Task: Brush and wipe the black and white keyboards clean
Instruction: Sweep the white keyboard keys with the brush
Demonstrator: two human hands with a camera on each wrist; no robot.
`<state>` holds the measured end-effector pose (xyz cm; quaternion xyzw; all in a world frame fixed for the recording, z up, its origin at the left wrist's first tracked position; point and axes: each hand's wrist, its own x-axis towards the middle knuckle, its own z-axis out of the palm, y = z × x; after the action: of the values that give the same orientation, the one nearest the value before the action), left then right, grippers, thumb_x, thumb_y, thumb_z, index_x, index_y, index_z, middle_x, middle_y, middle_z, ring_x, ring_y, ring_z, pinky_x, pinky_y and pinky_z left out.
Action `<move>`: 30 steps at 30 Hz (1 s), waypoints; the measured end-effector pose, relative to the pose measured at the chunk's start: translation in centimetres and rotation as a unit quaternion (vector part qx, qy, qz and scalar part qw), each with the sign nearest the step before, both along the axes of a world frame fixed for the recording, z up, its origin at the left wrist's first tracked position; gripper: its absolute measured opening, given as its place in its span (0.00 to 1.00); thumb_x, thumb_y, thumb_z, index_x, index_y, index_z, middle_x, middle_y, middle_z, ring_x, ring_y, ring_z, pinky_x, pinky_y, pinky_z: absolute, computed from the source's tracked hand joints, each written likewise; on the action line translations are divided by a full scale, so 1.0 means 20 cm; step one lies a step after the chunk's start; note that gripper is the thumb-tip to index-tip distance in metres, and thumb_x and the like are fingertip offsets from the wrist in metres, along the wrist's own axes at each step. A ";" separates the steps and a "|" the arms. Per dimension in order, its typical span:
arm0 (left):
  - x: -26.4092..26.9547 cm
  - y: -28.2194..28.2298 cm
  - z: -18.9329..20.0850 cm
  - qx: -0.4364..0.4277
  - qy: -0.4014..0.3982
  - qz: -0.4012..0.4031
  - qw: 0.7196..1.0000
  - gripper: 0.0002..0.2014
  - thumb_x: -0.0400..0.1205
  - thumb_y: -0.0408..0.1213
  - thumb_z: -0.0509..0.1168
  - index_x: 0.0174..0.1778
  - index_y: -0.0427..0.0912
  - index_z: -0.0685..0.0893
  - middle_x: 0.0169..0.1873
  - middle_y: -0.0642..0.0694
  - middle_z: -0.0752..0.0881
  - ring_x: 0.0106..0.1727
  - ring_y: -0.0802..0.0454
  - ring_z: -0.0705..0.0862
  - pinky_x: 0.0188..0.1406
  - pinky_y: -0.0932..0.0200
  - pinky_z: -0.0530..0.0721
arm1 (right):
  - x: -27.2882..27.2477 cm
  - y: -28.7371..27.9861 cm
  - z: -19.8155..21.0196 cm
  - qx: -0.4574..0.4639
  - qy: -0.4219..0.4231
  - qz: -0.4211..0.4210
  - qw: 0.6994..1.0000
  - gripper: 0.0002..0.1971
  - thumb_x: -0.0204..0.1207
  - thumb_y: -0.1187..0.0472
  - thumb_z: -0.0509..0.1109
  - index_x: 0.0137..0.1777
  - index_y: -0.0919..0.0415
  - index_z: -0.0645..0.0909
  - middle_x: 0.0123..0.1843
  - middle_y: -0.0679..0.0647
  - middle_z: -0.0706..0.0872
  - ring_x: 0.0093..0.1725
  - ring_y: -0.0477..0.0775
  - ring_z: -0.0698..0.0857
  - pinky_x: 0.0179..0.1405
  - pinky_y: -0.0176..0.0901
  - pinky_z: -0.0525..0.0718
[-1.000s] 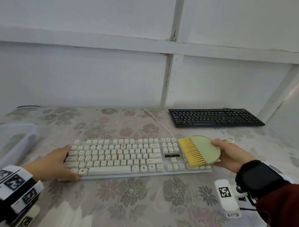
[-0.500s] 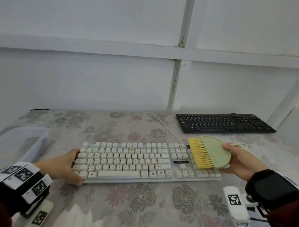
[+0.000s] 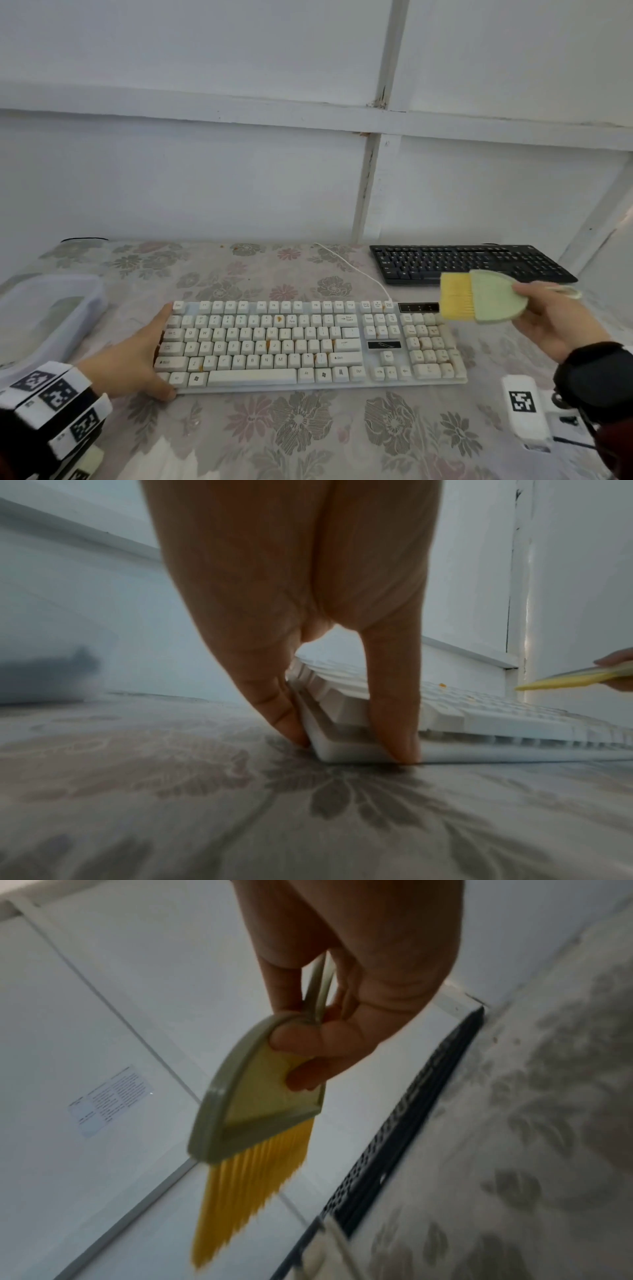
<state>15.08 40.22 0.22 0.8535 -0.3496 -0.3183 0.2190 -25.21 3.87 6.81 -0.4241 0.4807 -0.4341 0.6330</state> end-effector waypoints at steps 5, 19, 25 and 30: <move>0.03 0.01 -0.02 -0.014 -0.003 -0.012 1.000 0.76 0.45 0.45 0.82 0.78 0.61 0.31 0.67 0.53 0.75 0.62 0.55 0.79 0.68 0.56 0.75 | -0.04 -0.03 0.09 -0.151 0.085 0.029 0.984 0.11 0.77 0.69 0.68 0.41 0.50 0.78 0.33 0.50 0.86 0.24 0.43 0.85 0.21 0.36 0.85; 0.02 0.00 -0.04 -0.074 -0.021 0.006 0.997 0.76 0.41 0.46 0.82 0.76 0.69 0.33 0.61 0.53 0.80 0.55 0.54 0.85 0.58 0.48 0.84 | -0.03 0.03 0.06 -0.249 0.155 0.120 0.948 0.17 0.77 0.66 0.69 0.62 0.46 0.84 0.46 0.50 0.90 0.36 0.45 0.87 0.27 0.39 0.87; -0.01 -0.02 -0.02 -0.106 -0.020 0.001 0.994 0.72 0.42 0.43 0.81 0.74 0.70 0.37 0.58 0.54 0.81 0.54 0.56 0.84 0.54 0.56 0.83 | -0.03 0.10 0.03 -0.262 0.206 0.149 0.931 0.18 0.77 0.72 0.68 0.52 0.44 0.84 0.42 0.55 0.89 0.33 0.42 0.86 0.24 0.42 0.86; -0.02 -0.02 -0.02 -0.123 -0.010 0.010 0.992 0.68 0.41 0.42 0.80 0.68 0.73 0.41 0.55 0.54 0.82 0.52 0.55 0.85 0.51 0.55 0.84 | -0.07 0.20 -0.03 -0.248 0.248 0.149 0.925 0.17 0.76 0.72 0.68 0.52 0.47 0.84 0.40 0.62 0.88 0.36 0.57 0.87 0.26 0.48 0.87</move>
<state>14.65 39.90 -0.10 0.8266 -0.3798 -0.2622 0.3222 -26.52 7.85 6.23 -0.7285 0.4301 -0.3215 0.4255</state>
